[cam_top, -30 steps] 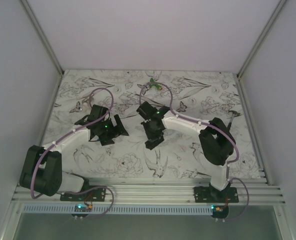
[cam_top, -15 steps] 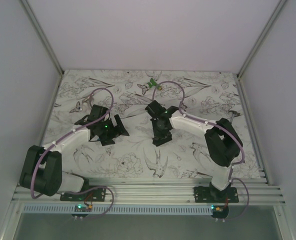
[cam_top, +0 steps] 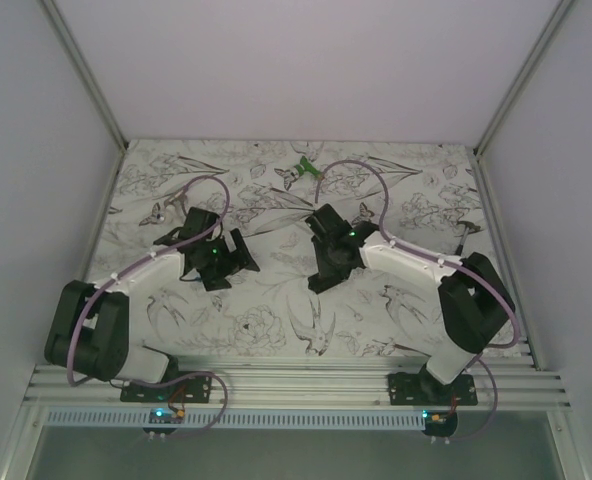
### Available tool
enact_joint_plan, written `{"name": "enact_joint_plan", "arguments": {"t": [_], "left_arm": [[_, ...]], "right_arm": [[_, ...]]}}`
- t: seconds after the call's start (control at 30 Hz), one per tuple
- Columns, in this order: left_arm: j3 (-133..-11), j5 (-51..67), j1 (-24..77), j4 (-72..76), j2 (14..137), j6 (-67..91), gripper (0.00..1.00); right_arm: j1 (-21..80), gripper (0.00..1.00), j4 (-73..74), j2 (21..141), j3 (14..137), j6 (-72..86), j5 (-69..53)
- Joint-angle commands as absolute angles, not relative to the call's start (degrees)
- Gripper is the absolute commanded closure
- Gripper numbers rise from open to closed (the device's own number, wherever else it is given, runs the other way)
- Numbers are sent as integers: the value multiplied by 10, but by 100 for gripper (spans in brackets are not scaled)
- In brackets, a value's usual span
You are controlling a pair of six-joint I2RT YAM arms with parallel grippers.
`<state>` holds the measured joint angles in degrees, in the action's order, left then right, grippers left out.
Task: Snap on the fuse box
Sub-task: Install the fuse at the fuse box base.
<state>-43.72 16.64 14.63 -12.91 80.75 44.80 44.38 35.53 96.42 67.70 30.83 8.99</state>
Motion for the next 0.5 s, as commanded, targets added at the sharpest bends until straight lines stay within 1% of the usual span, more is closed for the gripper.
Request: {"name": "enact_joint_plan", "arguments": {"t": [0.0, 0.13, 0.2, 0.33, 0.4, 0.47], "left_arm": [[-460, 176, 152, -142, 821, 453, 3], [-467, 175, 155, -144, 832, 452, 3], [-471, 169, 155, -150, 835, 450, 3], [-493, 124, 156, -201, 837, 435, 5], [-511, 71, 155, -239, 837, 426, 8], [-526, 12, 155, -285, 837, 420, 11]], "right_arm": [[426, 70, 319, 942, 648, 312, 105], [419, 69, 300, 932, 635, 309, 90], [418, 68, 293, 933, 631, 307, 83], [419, 58, 273, 925, 621, 306, 84], [419, 52, 265, 919, 615, 302, 88], [419, 48, 258, 912, 611, 298, 95]]}}
